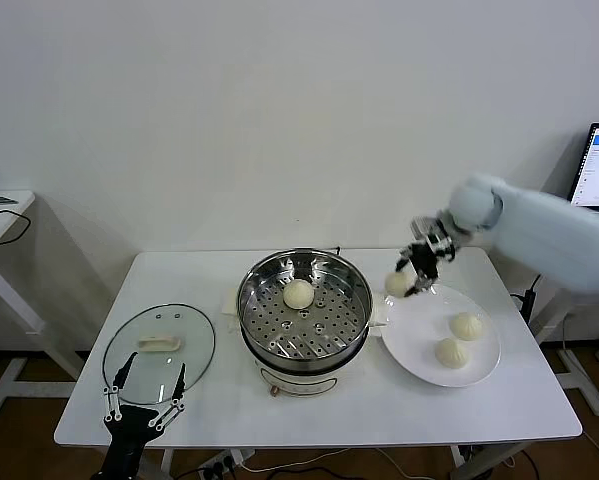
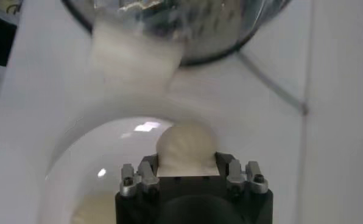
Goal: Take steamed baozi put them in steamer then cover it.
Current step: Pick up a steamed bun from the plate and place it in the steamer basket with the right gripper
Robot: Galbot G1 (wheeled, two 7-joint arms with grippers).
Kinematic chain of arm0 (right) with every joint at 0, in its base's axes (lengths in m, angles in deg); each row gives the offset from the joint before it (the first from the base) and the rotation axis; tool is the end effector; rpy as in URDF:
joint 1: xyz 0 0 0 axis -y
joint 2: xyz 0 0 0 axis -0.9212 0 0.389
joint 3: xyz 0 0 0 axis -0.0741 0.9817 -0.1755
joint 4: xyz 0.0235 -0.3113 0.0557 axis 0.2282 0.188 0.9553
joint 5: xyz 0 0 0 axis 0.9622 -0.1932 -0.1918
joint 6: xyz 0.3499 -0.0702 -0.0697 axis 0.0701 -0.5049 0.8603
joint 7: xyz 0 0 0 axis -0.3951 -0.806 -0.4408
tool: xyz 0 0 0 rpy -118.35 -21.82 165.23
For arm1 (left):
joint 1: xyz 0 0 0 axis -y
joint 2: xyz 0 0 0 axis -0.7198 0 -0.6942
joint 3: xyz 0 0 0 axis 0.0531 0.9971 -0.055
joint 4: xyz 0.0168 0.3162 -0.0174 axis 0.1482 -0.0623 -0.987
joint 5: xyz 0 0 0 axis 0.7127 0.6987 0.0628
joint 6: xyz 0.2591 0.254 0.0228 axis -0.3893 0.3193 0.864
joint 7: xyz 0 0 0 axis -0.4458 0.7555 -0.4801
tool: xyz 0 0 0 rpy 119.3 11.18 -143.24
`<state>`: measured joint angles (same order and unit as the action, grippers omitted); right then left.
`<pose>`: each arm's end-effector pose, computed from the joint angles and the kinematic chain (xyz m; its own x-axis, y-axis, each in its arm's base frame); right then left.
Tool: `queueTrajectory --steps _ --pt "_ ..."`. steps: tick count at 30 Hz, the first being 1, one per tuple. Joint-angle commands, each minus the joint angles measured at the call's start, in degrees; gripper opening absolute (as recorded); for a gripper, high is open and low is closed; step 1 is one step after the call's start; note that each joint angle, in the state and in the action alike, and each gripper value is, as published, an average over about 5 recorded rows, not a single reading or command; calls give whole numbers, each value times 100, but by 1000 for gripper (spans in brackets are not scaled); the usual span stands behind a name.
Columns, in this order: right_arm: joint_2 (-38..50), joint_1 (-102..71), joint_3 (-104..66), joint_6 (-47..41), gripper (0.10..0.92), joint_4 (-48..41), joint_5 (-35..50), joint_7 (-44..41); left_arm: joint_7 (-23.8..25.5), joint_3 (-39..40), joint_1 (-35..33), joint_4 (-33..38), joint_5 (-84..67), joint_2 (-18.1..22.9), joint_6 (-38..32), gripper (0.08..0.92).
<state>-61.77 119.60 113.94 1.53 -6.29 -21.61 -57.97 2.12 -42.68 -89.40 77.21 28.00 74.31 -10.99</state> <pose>0.5555 -0.0198 -0.0219 -0.1669 -0.2634 0.9501 -0.9158 -0.3157 -0.2484 0.1305 0.0656 -0.3087 -0.9892 0.1040 -0.1036 0.0643 0.9414 0.3311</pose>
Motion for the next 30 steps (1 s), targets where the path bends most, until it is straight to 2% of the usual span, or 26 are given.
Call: queueTrajectory --steps 1,8,19,30 --pt "-755 1619 761 -172 636 920 886 -379 1 4 11 27 -26 -8 3 823" --pt "-1462 1406 1190 -711 636 1373 1395 163 -11 17 65 14 -48 5 -1 823" --pt "-2451 859 1443 -1372 636 1341 1770 1556 -35 -1 146 19 -88 66 18 823" --pt "-2737 444 1446 -1557 636 1092 1691 1853 -42 -17 128 -20 -91 67 -14 823"
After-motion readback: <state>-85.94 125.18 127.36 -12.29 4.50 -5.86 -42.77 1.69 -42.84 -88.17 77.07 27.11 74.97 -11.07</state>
